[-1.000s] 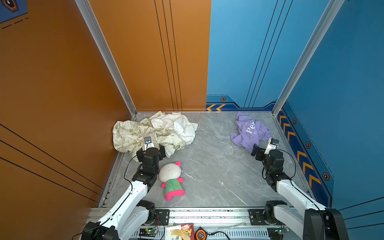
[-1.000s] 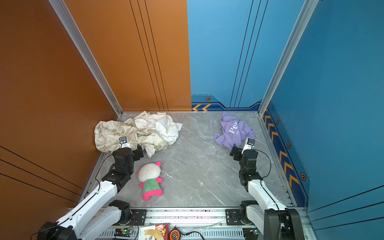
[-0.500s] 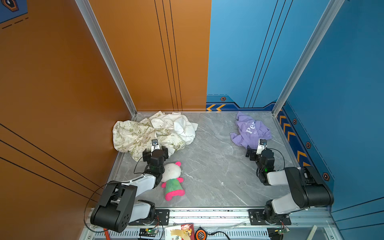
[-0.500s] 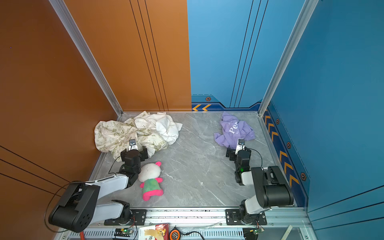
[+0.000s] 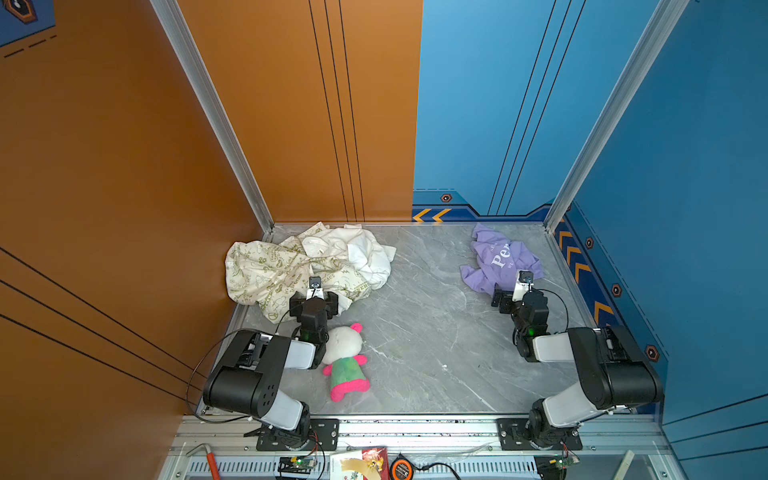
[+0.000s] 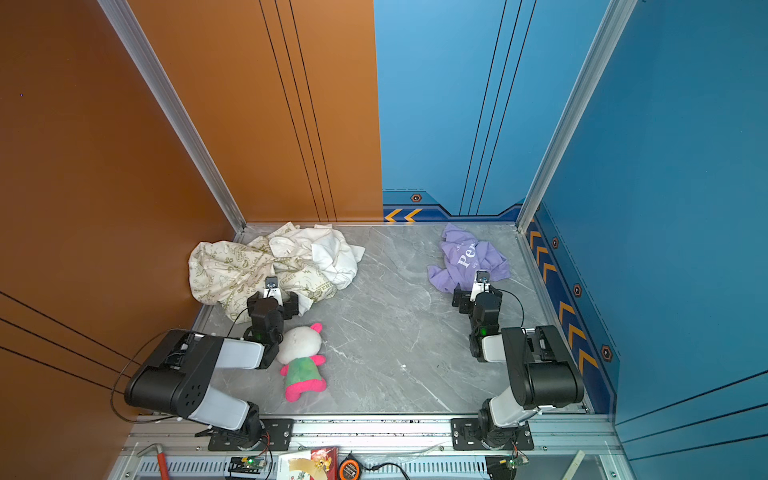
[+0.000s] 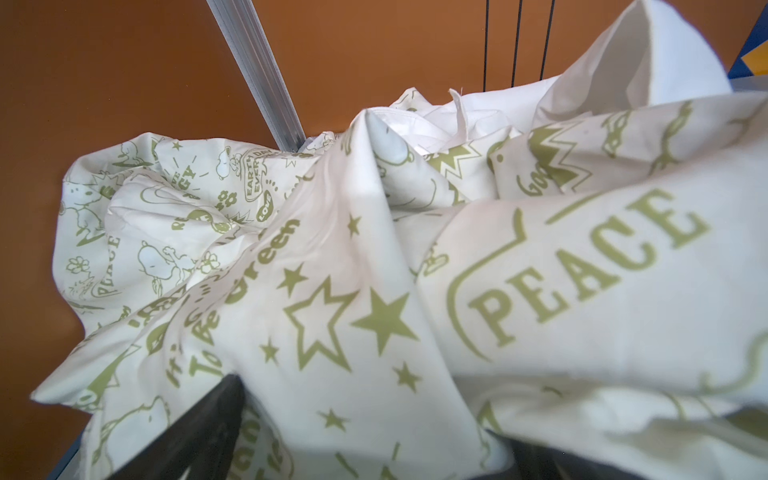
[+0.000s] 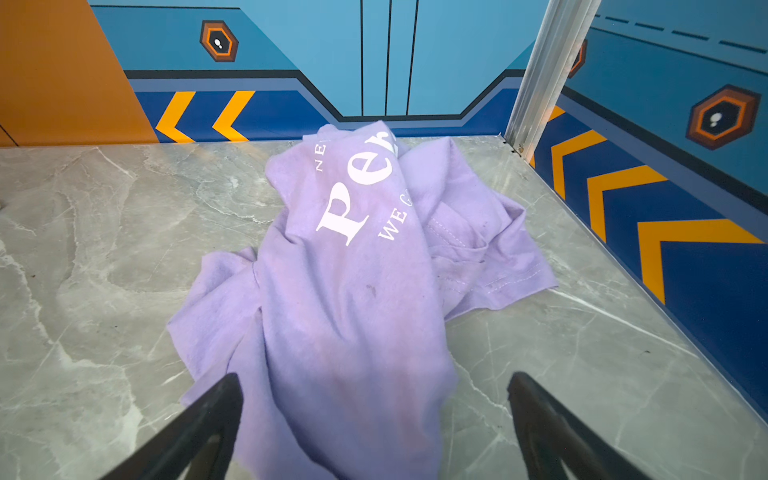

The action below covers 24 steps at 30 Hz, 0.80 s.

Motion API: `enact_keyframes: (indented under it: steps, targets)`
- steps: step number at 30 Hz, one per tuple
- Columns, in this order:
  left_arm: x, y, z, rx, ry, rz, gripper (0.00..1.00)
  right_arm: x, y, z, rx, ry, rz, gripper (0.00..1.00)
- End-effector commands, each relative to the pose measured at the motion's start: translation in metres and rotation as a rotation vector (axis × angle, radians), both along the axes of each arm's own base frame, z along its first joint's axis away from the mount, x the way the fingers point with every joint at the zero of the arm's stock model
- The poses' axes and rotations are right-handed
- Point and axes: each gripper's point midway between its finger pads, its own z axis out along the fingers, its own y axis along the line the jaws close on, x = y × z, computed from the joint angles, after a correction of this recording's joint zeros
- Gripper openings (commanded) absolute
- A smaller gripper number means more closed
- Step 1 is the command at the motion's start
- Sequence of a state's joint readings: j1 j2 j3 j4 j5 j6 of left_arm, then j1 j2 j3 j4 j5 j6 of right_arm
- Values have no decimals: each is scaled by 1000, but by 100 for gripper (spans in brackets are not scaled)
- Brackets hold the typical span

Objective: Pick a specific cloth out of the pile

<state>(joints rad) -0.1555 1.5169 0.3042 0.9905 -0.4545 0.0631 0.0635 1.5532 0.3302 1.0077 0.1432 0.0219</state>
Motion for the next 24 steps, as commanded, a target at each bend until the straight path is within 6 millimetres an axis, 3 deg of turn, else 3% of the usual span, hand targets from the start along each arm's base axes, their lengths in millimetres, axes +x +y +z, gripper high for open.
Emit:
enact_keyframes:
  steps: [1,3,24]
  targets:
    - [6,-1,0,-57,-21,-33,98,-6,-4,1,-35,-10,-57,100]
    - [9,-2,3,-37,-75,-44,98,-4,-4,0,-32,0,-50,100]
    - [11,1,0,-31,-37,-14,98,6,-6,-5,54,45,11,100]
